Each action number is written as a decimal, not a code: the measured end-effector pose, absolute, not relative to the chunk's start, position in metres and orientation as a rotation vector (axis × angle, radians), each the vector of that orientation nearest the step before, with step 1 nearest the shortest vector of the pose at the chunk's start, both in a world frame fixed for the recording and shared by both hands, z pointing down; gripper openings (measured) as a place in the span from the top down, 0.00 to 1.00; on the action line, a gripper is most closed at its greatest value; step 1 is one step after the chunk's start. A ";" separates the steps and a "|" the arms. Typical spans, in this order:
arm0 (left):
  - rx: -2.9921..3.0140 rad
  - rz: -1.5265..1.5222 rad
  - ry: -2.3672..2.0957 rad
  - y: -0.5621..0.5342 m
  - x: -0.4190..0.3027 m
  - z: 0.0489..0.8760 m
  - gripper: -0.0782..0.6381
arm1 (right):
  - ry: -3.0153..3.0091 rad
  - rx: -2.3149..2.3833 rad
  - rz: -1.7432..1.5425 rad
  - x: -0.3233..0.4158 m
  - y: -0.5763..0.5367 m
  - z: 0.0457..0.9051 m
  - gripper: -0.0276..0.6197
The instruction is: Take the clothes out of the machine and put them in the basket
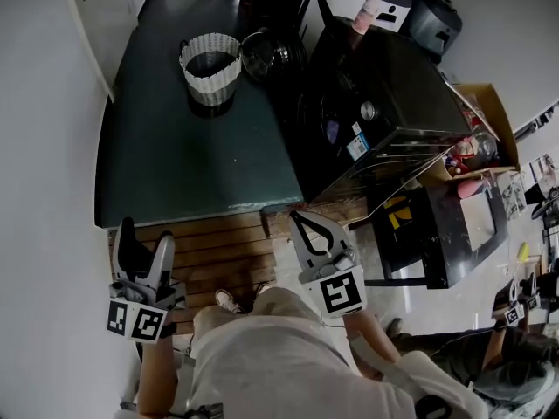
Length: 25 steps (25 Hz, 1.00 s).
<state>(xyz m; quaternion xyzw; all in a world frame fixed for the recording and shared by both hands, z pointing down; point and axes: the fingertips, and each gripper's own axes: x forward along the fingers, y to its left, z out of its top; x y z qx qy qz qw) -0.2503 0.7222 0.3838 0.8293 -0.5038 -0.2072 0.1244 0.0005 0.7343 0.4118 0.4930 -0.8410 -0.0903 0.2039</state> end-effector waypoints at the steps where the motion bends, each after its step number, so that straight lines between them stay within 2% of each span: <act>1: 2.414 -0.598 -1.471 0.720 -0.254 0.386 0.29 | -2.331 1.381 -0.246 0.001 0.735 0.414 0.94; 8: 2.400 -0.535 -1.418 0.683 -0.253 0.406 0.27 | -2.254 1.455 -0.146 0.018 0.722 0.434 0.94; 16: 2.433 -0.402 -1.316 0.569 -0.224 0.428 0.27 | -2.213 1.495 -0.030 0.036 0.614 0.473 0.94; 25: 2.536 -0.339 -1.187 0.388 -0.150 0.358 0.27 | -2.200 1.542 0.114 0.072 0.456 0.439 0.94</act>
